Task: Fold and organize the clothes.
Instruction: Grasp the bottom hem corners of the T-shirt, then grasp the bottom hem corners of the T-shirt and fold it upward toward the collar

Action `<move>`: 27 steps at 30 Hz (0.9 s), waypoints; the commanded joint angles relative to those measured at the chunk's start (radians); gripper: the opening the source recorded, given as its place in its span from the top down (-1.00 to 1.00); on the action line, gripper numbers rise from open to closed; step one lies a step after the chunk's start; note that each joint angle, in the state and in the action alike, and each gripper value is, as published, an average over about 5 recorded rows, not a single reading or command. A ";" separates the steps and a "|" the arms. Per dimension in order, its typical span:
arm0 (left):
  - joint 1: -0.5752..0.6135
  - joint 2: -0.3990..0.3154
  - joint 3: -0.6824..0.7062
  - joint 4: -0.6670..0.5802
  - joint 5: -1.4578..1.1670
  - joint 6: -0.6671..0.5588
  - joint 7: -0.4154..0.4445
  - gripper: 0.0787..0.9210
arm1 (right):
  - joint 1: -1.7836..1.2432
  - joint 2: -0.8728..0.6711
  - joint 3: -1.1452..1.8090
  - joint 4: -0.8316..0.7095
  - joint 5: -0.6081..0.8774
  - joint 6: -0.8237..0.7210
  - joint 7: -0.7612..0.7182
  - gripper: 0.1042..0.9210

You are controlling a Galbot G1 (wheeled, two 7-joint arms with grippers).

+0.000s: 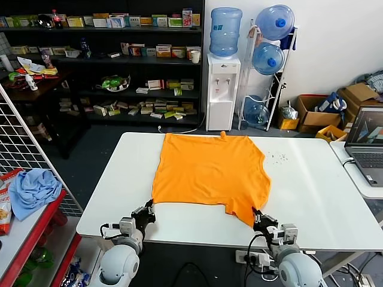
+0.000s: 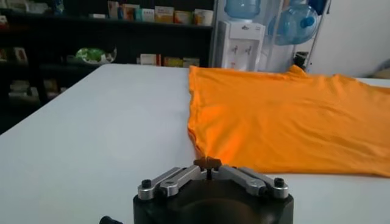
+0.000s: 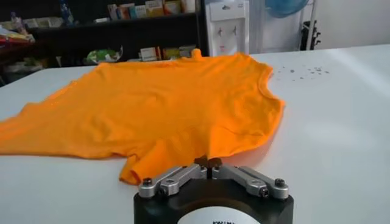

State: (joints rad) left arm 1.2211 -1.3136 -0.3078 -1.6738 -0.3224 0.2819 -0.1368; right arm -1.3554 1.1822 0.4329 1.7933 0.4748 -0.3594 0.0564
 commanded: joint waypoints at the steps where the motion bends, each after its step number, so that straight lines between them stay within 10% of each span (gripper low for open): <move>1: 0.073 0.050 -0.009 -0.110 -0.012 0.001 -0.006 0.97 | -0.094 -0.017 0.023 0.112 -0.001 -0.015 0.028 0.95; 13: 0.238 0.076 -0.038 -0.256 0.013 -0.035 -0.009 0.97 | -0.320 -0.063 0.081 0.274 -0.140 0.047 0.045 0.95; 27: 0.042 0.031 -0.002 -0.107 0.072 -0.115 -0.001 0.97 | -0.038 -0.132 0.056 0.025 -0.191 0.261 -0.030 0.95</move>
State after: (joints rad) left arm 1.3617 -1.2694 -0.3226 -1.8580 -0.2780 0.2071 -0.1399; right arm -1.5133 1.0818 0.4913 1.9382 0.3224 -0.2137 0.0587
